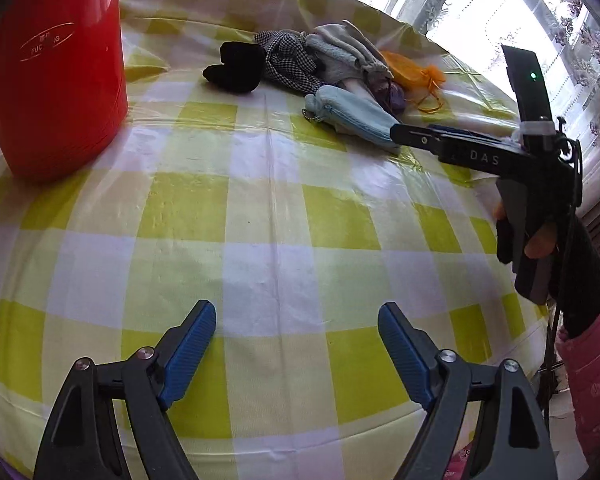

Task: Organize soft objects
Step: 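Move both grippers back over the pile on the table, then grasp the light blue fleece pouch with the right gripper while the left gripper grasps the black knit glove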

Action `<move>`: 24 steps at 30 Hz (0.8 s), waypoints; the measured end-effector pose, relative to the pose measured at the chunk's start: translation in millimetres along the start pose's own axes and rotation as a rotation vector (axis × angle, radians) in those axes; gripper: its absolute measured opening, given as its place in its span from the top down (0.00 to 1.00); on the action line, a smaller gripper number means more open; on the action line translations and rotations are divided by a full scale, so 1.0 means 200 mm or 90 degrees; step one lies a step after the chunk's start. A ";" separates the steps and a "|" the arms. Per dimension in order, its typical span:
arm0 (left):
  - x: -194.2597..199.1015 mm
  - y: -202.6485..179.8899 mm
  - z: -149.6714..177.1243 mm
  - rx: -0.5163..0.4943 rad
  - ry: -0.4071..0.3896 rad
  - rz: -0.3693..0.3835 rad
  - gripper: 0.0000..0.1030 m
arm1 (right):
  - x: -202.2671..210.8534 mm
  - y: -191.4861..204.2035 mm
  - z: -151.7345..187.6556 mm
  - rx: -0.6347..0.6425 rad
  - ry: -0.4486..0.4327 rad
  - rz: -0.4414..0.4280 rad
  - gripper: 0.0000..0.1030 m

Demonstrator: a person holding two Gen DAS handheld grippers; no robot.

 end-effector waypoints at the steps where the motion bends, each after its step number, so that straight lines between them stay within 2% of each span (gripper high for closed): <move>1: 0.00 0.02 -0.01 0.004 -0.001 -0.004 0.18 | -0.04 0.02 -0.04 0.022 0.003 -0.016 0.19; 5: -0.01 0.08 -0.06 0.031 -0.005 -0.008 0.18 | -0.22 0.09 -0.13 0.087 0.044 -0.051 0.19; 8: -0.04 0.11 -0.11 0.041 -0.006 -0.011 0.18 | -0.34 0.13 -0.07 0.131 0.092 -0.063 0.19; 9: -0.05 0.12 -0.14 0.041 -0.005 -0.013 0.18 | -0.34 0.12 -0.06 0.147 0.083 -0.059 0.19; 10: -0.07 0.13 -0.16 0.041 -0.006 -0.017 0.18 | -0.33 0.12 -0.05 0.153 0.064 -0.062 0.25; 11: -0.09 0.14 -0.19 0.040 -0.006 -0.020 0.18 | -0.32 0.10 -0.04 0.142 0.058 -0.063 0.50; 12: -0.10 0.15 -0.22 0.041 -0.008 -0.021 0.18 | -0.30 0.05 -0.04 0.117 0.047 -0.050 0.70; 14: -0.15 0.16 -0.29 0.045 -0.012 -0.025 0.18 | -0.23 -0.04 -0.02 0.069 0.030 -0.035 0.85; 17: -0.22 0.18 -0.41 0.043 -0.020 -0.038 0.18 | -0.07 -0.11 0.03 0.021 -0.003 -0.017 0.86; 21: -0.33 0.18 -0.55 0.032 -0.034 -0.054 0.18 | 0.19 -0.17 0.14 -0.092 -0.026 -0.055 0.86; 24: -0.42 0.20 -0.68 0.024 -0.049 -0.091 0.18 | 0.31 -0.18 0.23 -0.161 -0.032 -0.088 0.86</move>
Point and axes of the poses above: each gripper's, at about its wrist camera, not at the fingertips, and x roughly against the way its jaws point, y to its left, z to its underside, the point moved 7 cm from there along -x, roughly the way its jaws point, and after that the axes turned 6 degrees about -x, right-handed, at the moved point
